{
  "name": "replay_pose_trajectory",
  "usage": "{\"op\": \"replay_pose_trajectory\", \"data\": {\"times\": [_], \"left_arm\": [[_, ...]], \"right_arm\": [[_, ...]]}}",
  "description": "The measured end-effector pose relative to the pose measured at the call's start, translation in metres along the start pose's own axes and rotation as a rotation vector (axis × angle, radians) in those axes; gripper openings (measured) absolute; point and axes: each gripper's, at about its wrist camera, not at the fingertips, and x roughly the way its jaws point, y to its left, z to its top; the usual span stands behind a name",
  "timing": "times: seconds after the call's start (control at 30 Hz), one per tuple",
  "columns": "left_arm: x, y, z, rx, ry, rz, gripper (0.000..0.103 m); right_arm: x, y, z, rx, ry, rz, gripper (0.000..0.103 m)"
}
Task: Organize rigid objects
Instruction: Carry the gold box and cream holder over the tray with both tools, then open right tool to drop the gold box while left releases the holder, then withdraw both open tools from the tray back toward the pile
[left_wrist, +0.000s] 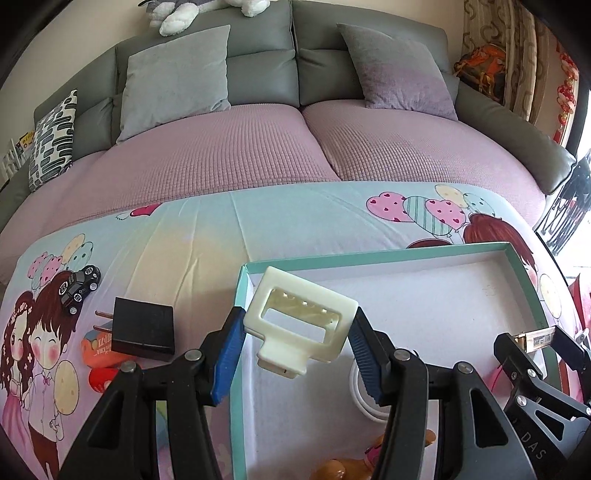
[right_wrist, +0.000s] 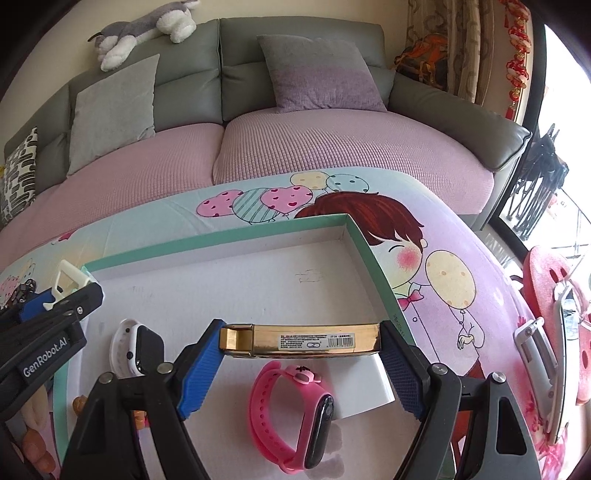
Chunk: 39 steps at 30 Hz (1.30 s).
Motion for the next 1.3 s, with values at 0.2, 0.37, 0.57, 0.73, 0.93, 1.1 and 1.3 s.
{"op": "replay_pose_trajectory", "data": {"times": [0.2,0.37,0.57,0.73,0.93,1.1,1.3], "left_arm": [[0.001,0.002,-0.001,-0.012,0.013,0.006,0.058],[0.0,0.005,0.0,-0.023,0.017,0.011,0.064],[-0.002,0.009,-0.002,-0.036,0.026,0.028,0.065],[-0.006,0.012,-0.002,-0.052,0.021,0.037,0.082],[-0.011,0.018,-0.004,-0.072,0.014,0.064,0.088],[-0.021,0.028,-0.005,-0.107,-0.018,0.086,0.088],[-0.028,0.039,-0.005,-0.148,-0.047,0.101,0.089]], "right_arm": [[0.002,0.004,-0.001,-0.016,0.01,0.001,0.084],[0.003,0.006,-0.002,-0.031,0.015,-0.007,0.084],[0.003,0.009,-0.002,-0.05,0.016,-0.016,0.085],[0.004,0.014,-0.004,-0.081,0.015,-0.035,0.092],[0.002,0.012,-0.003,-0.07,0.003,-0.022,0.102],[0.0,0.014,-0.003,-0.072,-0.013,-0.016,0.103],[-0.003,0.016,-0.001,-0.075,-0.019,-0.013,0.103]]}}
